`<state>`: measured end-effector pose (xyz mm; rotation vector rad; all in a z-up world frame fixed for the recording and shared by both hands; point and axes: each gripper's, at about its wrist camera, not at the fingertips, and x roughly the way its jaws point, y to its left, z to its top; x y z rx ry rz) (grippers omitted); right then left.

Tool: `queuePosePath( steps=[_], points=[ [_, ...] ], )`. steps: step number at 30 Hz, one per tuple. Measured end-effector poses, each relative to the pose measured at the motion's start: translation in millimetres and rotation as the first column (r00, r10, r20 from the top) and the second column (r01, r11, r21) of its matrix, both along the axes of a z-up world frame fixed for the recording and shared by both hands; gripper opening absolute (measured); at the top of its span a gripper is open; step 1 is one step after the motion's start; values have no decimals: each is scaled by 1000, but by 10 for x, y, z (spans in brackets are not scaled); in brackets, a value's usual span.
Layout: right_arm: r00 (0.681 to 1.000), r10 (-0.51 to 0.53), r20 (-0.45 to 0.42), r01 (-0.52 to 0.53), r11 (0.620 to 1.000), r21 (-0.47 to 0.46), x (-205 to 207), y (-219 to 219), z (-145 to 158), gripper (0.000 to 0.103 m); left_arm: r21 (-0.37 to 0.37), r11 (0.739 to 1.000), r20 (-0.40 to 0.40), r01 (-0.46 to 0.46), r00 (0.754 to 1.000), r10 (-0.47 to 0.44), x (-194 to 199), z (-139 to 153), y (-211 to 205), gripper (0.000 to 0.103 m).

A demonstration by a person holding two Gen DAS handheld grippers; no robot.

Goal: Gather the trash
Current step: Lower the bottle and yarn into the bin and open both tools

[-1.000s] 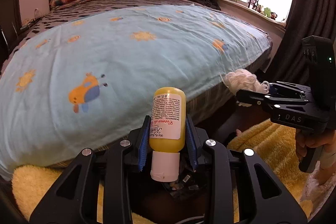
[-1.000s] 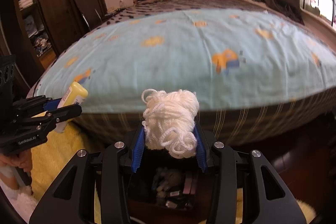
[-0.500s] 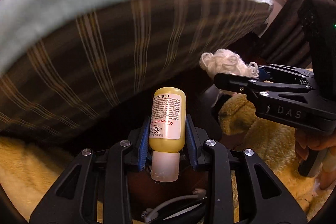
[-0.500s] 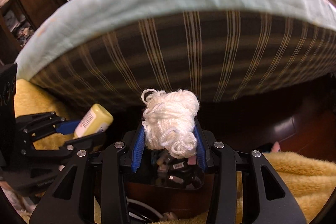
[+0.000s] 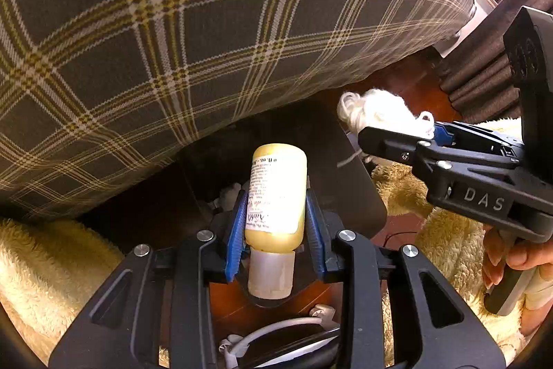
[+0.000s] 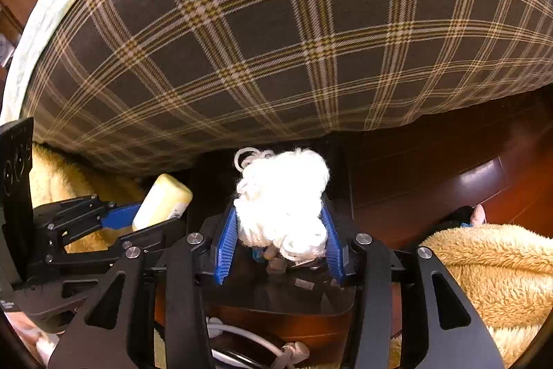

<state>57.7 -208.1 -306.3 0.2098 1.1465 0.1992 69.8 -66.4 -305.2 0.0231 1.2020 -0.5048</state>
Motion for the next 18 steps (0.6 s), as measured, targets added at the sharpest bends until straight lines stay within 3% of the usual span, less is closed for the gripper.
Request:
queuePosePath(
  steps=[3,5,9,11,13,16,18],
  points=[
    [1000,-16,5,16,1000,9,6,-93,6,52,3,1000,11,-4,1000,4,6,23,12,39],
    [999,-30,19,29,999,24,52,-181,51,62,10,1000,24,-6,1000,6,-12,58,3,44],
    [992,-82,101,80,996,29,2,-304,303,75,26,999,88,-36,996,34,-79,240,59,60],
    [982,-105,159,102,994,24,-54,-338,498,94,26,998,130,-50,990,46,-109,412,117,68],
    [970,-121,212,118,993,26,-103,-385,704,100,12,998,176,-67,982,64,-157,636,207,80],
    [951,-126,283,125,992,22,-182,-407,1034,100,-3,996,263,-95,960,92,-222,999,299,94],
    [936,-126,328,132,991,3,-237,-405,1254,100,-2,994,324,-113,940,108,-271,1249,374,95]
  ],
)
